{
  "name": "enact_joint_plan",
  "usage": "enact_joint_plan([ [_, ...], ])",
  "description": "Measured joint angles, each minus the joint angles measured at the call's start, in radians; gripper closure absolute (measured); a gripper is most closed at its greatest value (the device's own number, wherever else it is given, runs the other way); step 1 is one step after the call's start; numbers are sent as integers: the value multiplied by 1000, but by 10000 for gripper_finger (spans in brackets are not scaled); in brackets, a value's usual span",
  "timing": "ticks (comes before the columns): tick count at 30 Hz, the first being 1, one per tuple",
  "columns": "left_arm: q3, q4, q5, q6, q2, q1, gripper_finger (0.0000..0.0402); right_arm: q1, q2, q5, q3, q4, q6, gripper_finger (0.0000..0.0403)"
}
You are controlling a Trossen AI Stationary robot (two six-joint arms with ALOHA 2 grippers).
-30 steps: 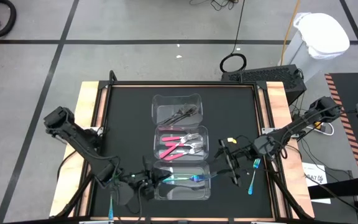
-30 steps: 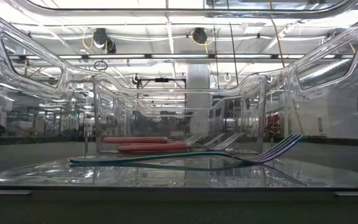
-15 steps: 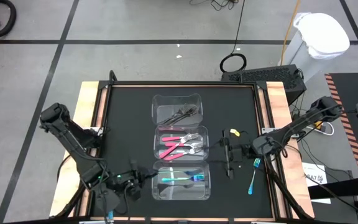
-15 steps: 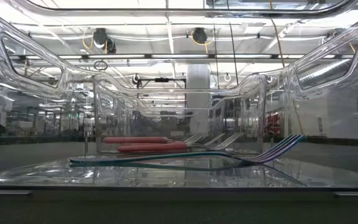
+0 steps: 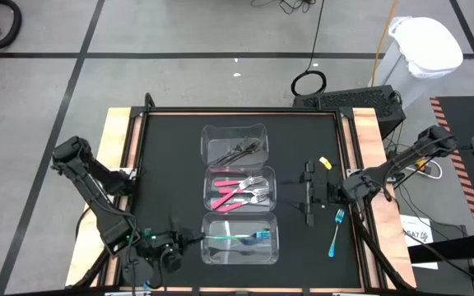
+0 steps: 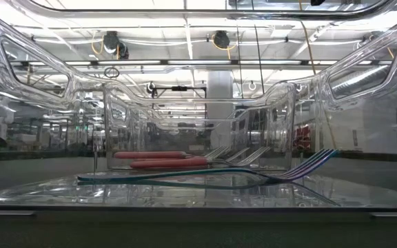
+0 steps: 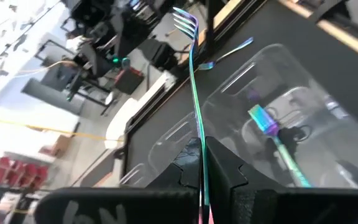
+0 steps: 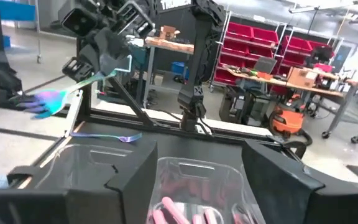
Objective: Sort silverware by color (type)
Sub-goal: Put the top blue fork into the bottom transparent bin
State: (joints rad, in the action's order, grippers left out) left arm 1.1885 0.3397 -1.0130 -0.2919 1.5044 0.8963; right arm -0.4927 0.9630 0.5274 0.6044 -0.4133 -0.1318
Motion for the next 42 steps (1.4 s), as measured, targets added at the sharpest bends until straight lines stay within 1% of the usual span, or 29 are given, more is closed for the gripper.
enact_joint_plan([
  [3,4,27,22,38,13,-1,394,0,-23,-1,0,32,31,172],
  [6,4,123,44,133,35,-1,394,0,-40,-1,0,59,46,172],
  [9,3,211,45,180,48,-1,394,-1,-50,-2,0,62,45,172],
  [15,3,216,48,174,48,-3,394,-1,-55,-2,0,62,43,172],
  [17,4,216,65,179,54,-10,394,-1,-56,-2,0,62,41,172],
  [22,4,196,104,156,123,-41,394,0,-55,-3,0,65,38,172],
  [25,23,197,142,124,173,-66,394,0,-55,-3,0,64,38,172],
  [27,38,198,150,125,196,-82,394,0,-55,-3,0,64,38,172],
  [31,63,197,174,126,210,-103,394,0,-55,-3,0,64,36,172],
  [36,66,198,212,128,219,-132,394,0,-55,-3,0,66,30,172],
  [42,87,198,229,87,283,-177,394,0,-55,-3,0,67,18,172],
])
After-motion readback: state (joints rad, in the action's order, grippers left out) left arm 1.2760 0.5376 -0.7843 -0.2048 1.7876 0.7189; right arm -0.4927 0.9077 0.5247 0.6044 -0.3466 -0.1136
